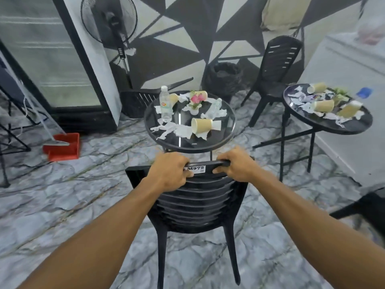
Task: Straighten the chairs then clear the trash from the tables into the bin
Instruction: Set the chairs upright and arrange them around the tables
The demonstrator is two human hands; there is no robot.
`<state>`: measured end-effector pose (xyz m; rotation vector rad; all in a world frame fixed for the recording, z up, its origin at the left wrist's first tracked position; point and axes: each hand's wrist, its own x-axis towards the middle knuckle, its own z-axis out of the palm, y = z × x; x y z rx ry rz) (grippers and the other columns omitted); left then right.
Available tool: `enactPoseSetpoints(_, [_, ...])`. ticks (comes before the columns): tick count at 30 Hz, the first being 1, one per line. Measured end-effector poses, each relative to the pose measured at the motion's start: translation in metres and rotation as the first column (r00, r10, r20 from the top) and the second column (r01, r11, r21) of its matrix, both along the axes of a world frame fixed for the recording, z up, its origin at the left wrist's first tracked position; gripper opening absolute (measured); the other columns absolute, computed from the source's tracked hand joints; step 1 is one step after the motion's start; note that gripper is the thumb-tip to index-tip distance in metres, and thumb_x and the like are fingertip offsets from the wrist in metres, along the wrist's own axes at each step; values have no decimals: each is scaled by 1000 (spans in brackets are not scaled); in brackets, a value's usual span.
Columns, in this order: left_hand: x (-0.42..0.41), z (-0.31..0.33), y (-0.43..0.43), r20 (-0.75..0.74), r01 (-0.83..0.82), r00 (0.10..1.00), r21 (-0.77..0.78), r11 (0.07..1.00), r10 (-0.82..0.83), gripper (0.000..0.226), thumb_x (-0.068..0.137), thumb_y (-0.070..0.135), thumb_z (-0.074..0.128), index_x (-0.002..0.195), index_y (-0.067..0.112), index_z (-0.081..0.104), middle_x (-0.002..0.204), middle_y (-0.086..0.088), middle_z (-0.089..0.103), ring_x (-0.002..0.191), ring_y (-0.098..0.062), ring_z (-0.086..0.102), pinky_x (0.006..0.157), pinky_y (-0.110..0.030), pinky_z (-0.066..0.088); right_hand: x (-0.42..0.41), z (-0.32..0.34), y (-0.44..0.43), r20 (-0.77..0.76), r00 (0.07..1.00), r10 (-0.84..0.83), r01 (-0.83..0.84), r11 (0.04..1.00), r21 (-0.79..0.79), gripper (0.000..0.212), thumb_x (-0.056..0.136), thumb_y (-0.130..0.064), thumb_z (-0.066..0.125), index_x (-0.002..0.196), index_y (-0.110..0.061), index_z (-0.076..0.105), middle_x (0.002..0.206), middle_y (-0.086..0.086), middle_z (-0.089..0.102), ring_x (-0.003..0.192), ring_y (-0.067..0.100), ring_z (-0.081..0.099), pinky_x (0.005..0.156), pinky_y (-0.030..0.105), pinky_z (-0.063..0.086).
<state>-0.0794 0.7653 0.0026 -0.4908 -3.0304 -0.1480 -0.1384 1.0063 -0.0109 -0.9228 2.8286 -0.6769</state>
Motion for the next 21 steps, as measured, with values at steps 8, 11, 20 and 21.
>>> enactPoseSetpoints(8, [31, -73, 102, 15, 43, 999, -76, 996, -42, 33, 84, 42, 74, 75, 18, 53, 55, 1, 56, 43, -25, 52, 43, -29, 27, 12, -72, 102, -50, 994, 100, -103, 992, -68, 27, 85, -35, 62, 72, -12, 66, 56, -2, 58, 50, 13, 49, 49, 28, 35])
enactPoseSetpoints(11, [30, -91, 149, -7, 76, 997, -105, 991, -78, 28, 86, 36, 72, 78, 17, 54, 58, 2, 56, 46, -24, 52, 47, -29, 24, 10, -90, 147, -42, 997, 64, -65, 998, -22, 13, 81, -21, 64, 75, -11, 70, 63, 2, 64, 57, 21, 58, 53, 31, 42])
enactPoseSetpoints(20, [48, -102, 163, 309, 9, 951, -15, 1000, -4, 6, 83, 25, 54, 88, 26, 57, 86, -2, 66, 83, -29, 61, 68, -37, 48, 29, -96, 177, 58, 994, 95, -107, 958, 267, 23, 75, -10, 59, 89, -22, 72, 76, 3, 71, 72, 27, 62, 55, 28, 25])
enactPoseSetpoints(21, [52, -105, 161, 314, 0, 949, -39, 999, 12, 5, 83, 24, 54, 86, 25, 57, 87, -3, 66, 83, -29, 61, 68, -36, 46, 35, -99, 181, 29, 996, 90, -94, 962, 257, 19, 74, -11, 59, 84, -21, 71, 73, 5, 69, 69, 29, 61, 56, 28, 24])
